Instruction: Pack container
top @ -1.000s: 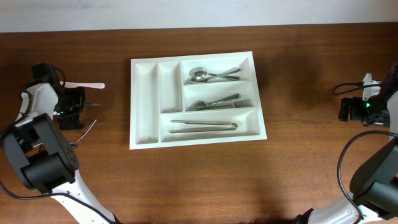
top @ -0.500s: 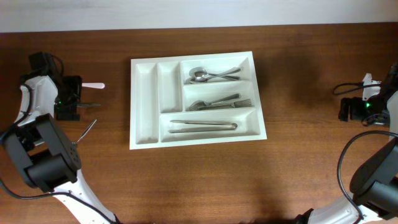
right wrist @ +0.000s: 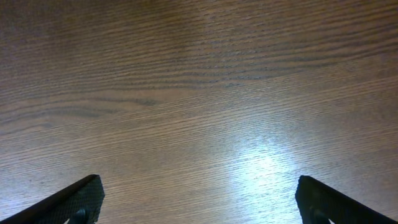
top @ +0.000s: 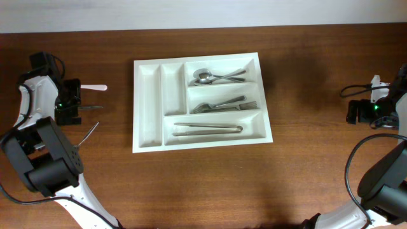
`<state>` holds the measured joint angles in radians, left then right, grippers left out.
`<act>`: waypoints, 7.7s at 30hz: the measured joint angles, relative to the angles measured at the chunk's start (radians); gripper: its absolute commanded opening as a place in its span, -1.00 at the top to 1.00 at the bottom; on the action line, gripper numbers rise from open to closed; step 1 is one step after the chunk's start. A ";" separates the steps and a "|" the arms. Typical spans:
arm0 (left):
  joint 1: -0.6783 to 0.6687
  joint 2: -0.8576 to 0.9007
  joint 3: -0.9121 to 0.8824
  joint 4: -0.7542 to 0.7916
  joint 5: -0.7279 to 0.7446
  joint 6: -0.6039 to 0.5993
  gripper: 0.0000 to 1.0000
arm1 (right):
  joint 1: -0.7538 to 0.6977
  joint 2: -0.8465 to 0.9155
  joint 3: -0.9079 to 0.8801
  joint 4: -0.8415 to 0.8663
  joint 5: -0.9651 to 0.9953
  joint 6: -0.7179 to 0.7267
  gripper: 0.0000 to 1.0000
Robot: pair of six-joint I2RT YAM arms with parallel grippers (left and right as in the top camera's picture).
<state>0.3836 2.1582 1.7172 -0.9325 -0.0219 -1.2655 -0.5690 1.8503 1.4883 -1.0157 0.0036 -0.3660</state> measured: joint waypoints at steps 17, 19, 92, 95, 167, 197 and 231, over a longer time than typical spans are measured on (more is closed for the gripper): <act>0.000 0.000 0.017 -0.035 -0.044 -0.041 -0.99 | 0.000 0.000 0.000 0.000 0.000 0.000 -0.98; 0.000 0.000 0.017 -0.042 -0.047 -0.041 -1.00 | 0.000 0.000 0.000 0.000 0.000 0.000 -0.98; 0.002 0.114 0.034 0.005 -0.047 0.024 0.43 | 0.000 0.000 0.000 0.000 0.000 0.000 -0.98; 0.002 0.114 0.034 0.006 -0.040 0.023 0.58 | 0.000 0.000 0.000 0.000 0.000 0.000 -0.98; -0.455 0.190 0.476 -0.380 0.027 1.147 0.95 | 0.000 0.000 0.000 0.000 0.000 0.000 -0.98; -0.526 0.193 0.471 -0.278 0.018 1.175 -0.99 | 0.000 0.000 0.000 0.000 0.000 0.000 -0.98; -0.200 0.193 0.523 -0.201 0.033 -0.036 -0.99 | 0.000 0.000 0.000 0.000 0.000 0.000 -0.98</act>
<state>0.1837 2.3508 2.2398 -1.1339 0.0113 -1.3018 -0.5690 1.8503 1.4883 -1.0157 0.0036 -0.3664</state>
